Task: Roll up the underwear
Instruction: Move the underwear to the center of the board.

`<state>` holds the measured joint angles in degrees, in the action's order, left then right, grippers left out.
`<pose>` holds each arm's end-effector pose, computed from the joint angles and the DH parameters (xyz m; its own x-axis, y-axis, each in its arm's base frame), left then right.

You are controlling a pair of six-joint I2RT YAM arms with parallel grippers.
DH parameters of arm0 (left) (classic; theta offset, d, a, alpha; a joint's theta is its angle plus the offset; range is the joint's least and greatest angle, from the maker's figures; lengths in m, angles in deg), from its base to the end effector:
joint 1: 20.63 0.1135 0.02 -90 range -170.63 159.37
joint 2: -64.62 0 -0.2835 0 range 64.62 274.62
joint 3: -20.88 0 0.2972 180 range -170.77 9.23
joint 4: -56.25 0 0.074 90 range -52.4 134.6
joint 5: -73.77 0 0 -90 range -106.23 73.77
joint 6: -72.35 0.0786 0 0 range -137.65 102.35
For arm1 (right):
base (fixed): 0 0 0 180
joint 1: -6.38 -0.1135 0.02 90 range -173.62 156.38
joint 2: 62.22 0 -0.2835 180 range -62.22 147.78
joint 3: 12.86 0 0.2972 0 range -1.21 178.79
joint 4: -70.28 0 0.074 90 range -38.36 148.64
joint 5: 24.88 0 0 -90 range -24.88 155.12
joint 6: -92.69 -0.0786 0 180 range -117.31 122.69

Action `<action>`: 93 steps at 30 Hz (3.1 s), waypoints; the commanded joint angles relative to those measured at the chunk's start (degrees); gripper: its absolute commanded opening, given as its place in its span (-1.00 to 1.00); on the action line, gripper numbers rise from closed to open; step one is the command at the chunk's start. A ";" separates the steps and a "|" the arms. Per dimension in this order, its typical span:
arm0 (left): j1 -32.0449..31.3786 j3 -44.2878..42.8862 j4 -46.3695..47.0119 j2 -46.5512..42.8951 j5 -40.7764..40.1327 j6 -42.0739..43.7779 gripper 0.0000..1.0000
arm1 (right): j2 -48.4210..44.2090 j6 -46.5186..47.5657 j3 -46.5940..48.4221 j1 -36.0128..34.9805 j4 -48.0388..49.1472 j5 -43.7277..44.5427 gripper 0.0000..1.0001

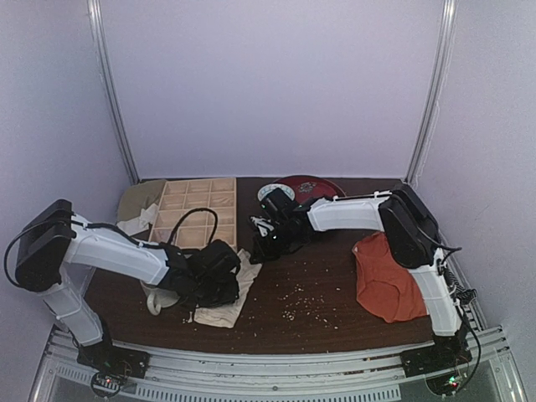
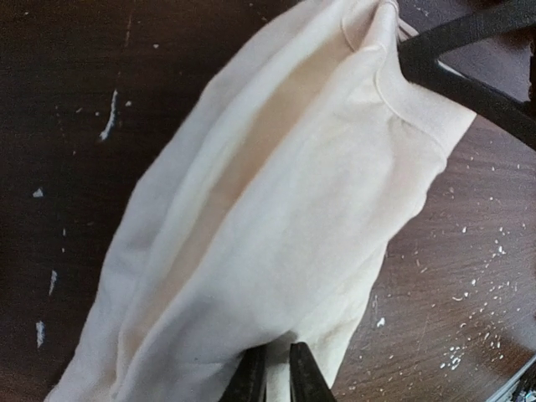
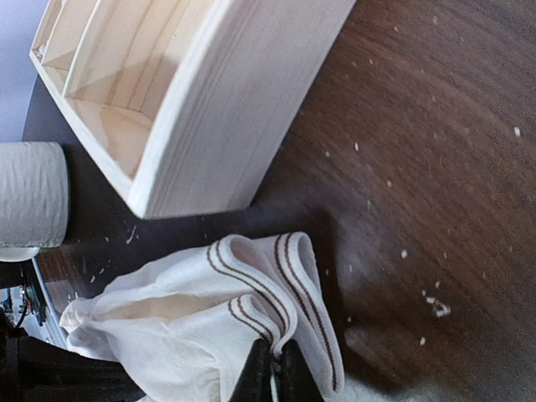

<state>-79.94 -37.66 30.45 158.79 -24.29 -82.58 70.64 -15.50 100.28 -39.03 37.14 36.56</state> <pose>0.1906 -0.2995 0.0898 -0.9302 -0.1900 -0.3142 -0.0597 0.9226 -0.3810 0.3797 0.4387 0.1070 -0.7902 -0.4110 -0.4546 -0.6120 0.5677 0.5505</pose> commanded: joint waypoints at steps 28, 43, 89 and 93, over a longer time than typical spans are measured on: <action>3.00 -6.90 -7.33 -11.97 8.49 15.38 -0.40 | -45.05 -29.76 -56.29 -9.51 15.58 24.91 -0.47; -13.52 -10.94 -22.21 -6.89 -0.94 -25.00 -0.43 | -49.03 -16.81 -47.58 -2.10 6.47 23.13 -0.17; 1.22 -36.18 -27.41 13.77 -1.50 19.40 -0.40 | -37.61 -12.23 -45.39 4.45 9.07 7.51 -0.19; -0.40 -31.29 -27.50 12.65 1.49 5.12 -0.41 | -36.21 -11.60 -46.43 5.51 10.16 6.01 -0.23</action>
<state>-78.67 -72.98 4.00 173.11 -26.23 -63.02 33.39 -28.53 53.90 -34.57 46.25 44.93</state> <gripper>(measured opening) 0.299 0.395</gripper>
